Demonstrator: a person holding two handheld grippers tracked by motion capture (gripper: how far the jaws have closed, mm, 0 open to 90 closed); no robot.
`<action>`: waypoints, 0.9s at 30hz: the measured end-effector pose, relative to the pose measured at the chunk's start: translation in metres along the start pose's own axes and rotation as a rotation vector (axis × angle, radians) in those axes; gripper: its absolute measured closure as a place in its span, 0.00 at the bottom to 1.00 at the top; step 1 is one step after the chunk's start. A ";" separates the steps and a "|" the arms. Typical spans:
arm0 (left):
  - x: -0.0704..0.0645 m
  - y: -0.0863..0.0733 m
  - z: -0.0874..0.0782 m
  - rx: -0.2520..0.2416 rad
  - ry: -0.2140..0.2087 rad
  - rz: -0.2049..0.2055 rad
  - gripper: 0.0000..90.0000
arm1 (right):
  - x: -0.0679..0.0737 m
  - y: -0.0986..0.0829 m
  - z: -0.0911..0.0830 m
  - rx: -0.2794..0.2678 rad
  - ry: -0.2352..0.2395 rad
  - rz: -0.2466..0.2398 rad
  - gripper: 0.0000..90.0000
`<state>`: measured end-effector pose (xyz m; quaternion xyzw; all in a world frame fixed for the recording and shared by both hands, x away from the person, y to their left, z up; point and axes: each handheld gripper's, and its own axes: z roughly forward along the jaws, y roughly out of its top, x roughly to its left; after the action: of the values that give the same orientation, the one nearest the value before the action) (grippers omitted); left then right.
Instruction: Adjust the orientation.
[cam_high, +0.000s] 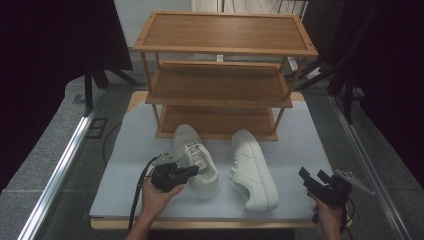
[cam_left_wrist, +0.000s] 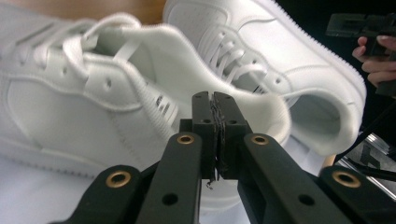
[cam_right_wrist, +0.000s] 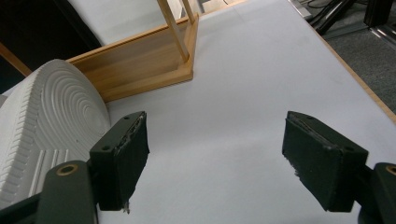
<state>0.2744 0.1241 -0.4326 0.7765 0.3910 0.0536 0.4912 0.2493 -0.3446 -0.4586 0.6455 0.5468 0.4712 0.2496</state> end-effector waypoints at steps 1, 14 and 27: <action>-0.005 0.006 0.002 0.002 0.014 0.018 0.97 | 0.000 0.000 0.000 0.000 0.000 -0.001 0.25; -0.011 0.004 0.037 0.116 0.118 0.058 0.99 | 0.001 -0.002 0.002 0.007 -0.010 -0.005 0.25; -0.001 -0.004 0.014 0.102 0.076 0.045 1.00 | -0.002 -0.003 0.000 0.004 -0.042 0.019 0.26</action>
<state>0.2784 0.1141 -0.4427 0.8066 0.3939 0.0740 0.4345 0.2479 -0.3454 -0.4613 0.6609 0.5361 0.4591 0.2551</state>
